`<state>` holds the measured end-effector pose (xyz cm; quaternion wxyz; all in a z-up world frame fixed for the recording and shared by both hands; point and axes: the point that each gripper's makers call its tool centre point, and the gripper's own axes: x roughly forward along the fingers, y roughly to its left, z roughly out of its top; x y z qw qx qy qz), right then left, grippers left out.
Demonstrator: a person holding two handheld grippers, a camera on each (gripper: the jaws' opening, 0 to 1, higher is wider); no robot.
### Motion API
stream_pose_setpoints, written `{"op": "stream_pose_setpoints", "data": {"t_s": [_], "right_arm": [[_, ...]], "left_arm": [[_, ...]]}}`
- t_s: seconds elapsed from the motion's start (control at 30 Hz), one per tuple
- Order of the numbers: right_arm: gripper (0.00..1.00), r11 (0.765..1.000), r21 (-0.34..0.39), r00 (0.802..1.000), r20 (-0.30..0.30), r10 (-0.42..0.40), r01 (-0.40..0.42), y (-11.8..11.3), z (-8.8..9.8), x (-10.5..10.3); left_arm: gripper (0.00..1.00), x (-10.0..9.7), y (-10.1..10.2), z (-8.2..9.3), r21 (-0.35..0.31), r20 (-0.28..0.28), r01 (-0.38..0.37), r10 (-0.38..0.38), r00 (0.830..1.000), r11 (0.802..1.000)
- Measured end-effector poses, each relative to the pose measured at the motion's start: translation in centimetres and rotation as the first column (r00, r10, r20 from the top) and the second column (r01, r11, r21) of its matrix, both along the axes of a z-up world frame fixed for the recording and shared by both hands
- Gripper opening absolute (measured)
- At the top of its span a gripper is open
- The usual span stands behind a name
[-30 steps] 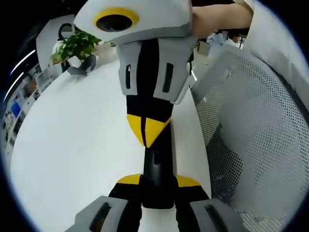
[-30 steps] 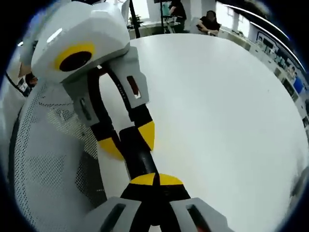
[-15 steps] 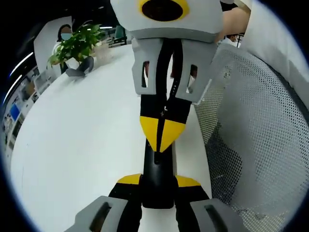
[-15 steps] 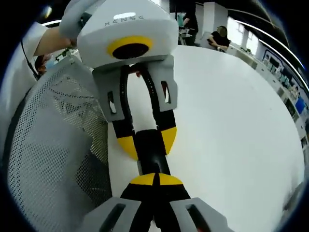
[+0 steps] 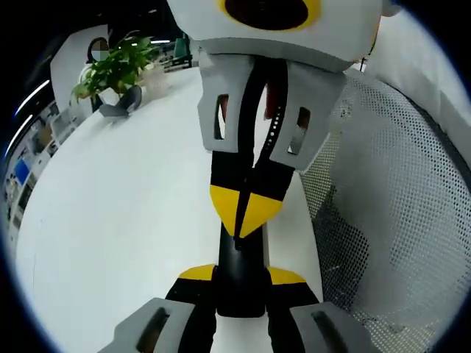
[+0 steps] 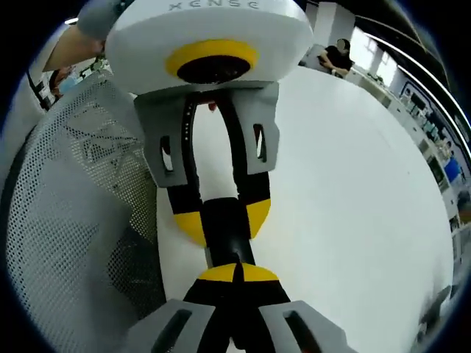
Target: Press the specified remote control buttons in sequence, fully releasing each button before pressing the next.
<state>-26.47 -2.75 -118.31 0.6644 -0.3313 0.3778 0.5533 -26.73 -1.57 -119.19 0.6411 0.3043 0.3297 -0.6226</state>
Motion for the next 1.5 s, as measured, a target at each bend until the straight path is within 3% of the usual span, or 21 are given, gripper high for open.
{"op": "stream_pose_setpoints", "data": {"t_s": [0.13,0.23,0.4,0.7,0.77,0.97,1.07,1.3,1.4,1.5], "right_arm": [[0.00,0.999,0.037,1.000,0.000,0.018,-0.018,0.0,0.2,-0.2],[0.00,0.997,0.007,0.996,0.045,0.073,-0.073,0.1,0.2,-0.6],[0.00,0.994,-0.017,0.991,0.067,0.113,-0.112,0.4,0.1,-0.9],[0.00,0.996,-0.060,0.997,-0.001,0.071,-0.071,0.5,0.0,-0.5],[0.00,0.992,-0.079,0.995,0.004,0.102,-0.102,0.4,-0.1,-0.7],[0.00,0.998,0.023,0.998,-0.036,0.052,-0.052,0.3,0.1,-0.6],[0.00,0.994,0.050,0.995,0.020,0.095,-0.096,0.3,0.2,-0.8],[0.00,0.992,0.076,0.995,0.004,0.103,-0.103,0.5,0.3,-0.7],[0.00,0.985,0.066,0.986,0.056,0.157,-0.161,0.7,0.2,-0.8],[0.00,0.984,0.064,0.984,0.077,0.163,-0.168,0.6,0.2,-0.9]], "left_arm": [[0.24,0.0,0.0,0.0,0.003,0.000,-0.001,0.001,1.000,1.000],[0.24,0.0,0.0,0.0,0.007,-0.001,-0.002,0.002,1.000,1.000],[0.24,0.0,0.0,0.0,0.003,0.000,-0.001,0.001,1.000,1.000],[0.24,-0.1,0.0,0.0,0.001,-0.001,0.018,-0.018,1.000,1.000],[0.24,-0.1,0.1,0.0,-0.001,-0.003,0.023,-0.023,1.000,1.000],[0.24,-0.1,0.0,0.1,-0.004,-0.002,0.019,-0.019,1.000,1.000],[0.24,-0.1,0.0,0.1,-0.014,-0.003,0.010,-0.010,1.000,1.000],[0.24,0.0,0.0,0.1,0.001,-0.007,0.008,-0.008,1.000,1.000],[0.24,0.0,0.0,0.0,0.007,-0.012,0.004,-0.004,1.000,1.000],[0.24,-0.1,-0.1,0.0,0.020,-0.004,0.009,-0.009,1.000,1.000]]}}
